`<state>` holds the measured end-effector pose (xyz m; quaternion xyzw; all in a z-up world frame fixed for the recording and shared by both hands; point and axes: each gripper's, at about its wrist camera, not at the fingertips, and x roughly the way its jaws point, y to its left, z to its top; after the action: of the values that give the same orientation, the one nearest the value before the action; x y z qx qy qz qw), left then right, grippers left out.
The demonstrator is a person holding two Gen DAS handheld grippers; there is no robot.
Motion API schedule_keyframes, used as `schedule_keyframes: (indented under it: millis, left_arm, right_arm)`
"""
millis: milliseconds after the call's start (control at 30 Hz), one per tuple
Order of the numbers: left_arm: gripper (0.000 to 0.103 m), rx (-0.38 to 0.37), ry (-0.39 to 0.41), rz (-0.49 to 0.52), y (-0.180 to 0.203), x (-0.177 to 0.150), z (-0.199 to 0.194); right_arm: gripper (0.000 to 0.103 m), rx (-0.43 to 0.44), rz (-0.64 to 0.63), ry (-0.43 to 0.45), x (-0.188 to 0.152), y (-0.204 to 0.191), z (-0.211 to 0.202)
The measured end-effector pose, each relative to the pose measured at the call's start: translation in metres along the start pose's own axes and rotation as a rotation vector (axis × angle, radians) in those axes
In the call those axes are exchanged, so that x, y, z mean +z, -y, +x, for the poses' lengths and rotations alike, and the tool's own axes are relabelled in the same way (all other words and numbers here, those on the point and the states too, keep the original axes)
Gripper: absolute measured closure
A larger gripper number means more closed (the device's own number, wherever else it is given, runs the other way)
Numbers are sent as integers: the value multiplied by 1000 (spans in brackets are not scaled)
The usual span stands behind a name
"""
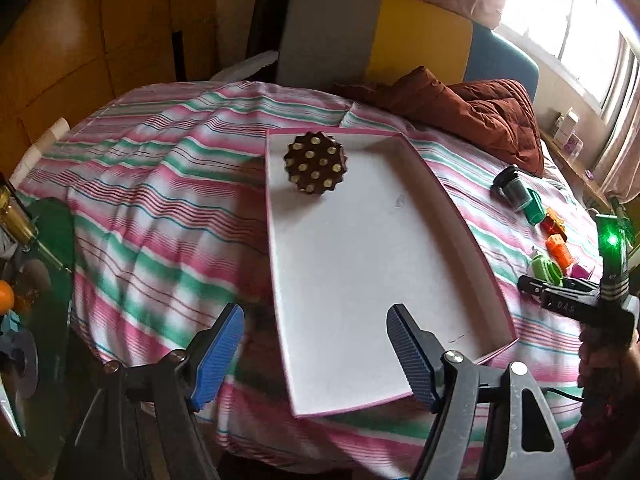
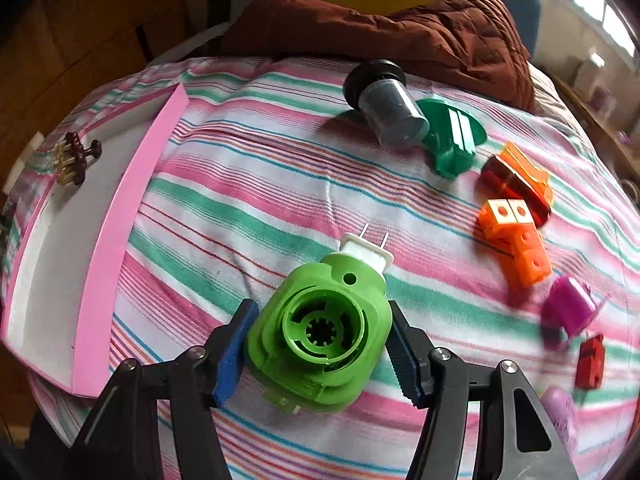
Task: Organize rigid objects
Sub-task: 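Withdraw left tool from the tray while right tool carries the green part toward the tray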
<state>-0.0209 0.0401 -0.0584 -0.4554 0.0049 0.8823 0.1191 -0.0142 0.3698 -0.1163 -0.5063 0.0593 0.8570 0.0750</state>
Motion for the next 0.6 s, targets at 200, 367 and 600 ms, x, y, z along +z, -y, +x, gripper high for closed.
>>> schedule_keyframes:
  millis: [200,367,600]
  left_arm:
    - [28,-10,-2,-27,-15,-8,-1]
    - [28,-22,-2,-40,-22,-13,-2]
    - [28,-49,1,-36,-24,-17,-4]
  right_arm:
    - [40,-17,33,-11,-10,-13,-8]
    - [40,-42,65,2,-17,-17,-11]
    - [40,-10,157,12,-21,-10,-20]
